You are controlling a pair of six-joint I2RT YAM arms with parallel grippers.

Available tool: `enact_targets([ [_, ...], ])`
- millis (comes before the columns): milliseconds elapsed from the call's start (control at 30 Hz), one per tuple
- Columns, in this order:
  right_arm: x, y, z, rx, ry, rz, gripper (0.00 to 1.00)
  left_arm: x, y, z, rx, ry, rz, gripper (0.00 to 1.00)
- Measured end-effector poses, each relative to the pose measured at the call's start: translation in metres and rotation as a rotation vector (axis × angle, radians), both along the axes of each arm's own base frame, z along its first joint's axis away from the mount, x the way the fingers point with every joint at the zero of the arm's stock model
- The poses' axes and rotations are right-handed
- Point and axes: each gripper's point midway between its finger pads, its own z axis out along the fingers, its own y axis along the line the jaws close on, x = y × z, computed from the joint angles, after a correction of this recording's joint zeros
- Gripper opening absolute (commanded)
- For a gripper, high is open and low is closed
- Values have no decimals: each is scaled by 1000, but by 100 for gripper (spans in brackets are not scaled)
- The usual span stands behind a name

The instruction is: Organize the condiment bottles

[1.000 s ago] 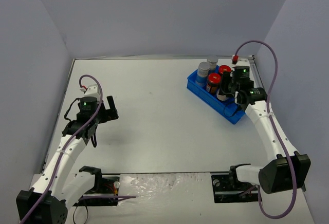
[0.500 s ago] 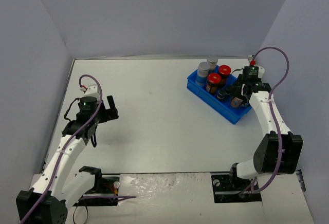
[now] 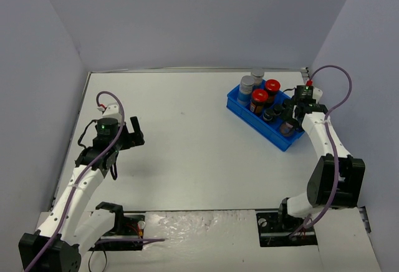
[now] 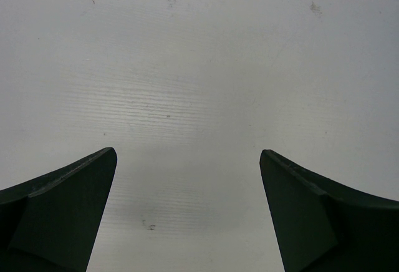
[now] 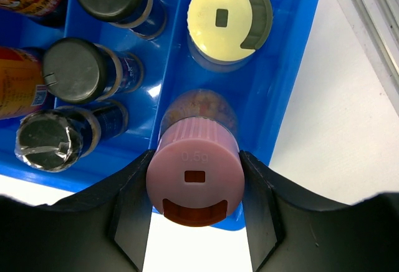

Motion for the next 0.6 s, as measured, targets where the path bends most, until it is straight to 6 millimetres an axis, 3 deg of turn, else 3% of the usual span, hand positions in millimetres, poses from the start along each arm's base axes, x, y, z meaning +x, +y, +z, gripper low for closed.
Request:
enact_targets([
  [133, 3, -1, -9, 7, 13, -12, 31, 0, 0, 0, -1, -1, 0, 97],
  [400, 8, -2, -29, 19, 48, -24, 56, 0, 0, 1, -1, -3, 0, 97],
  [600, 10, -1, -30, 25, 45, -32, 77, 0, 0, 1, -1, -5, 1, 97],
])
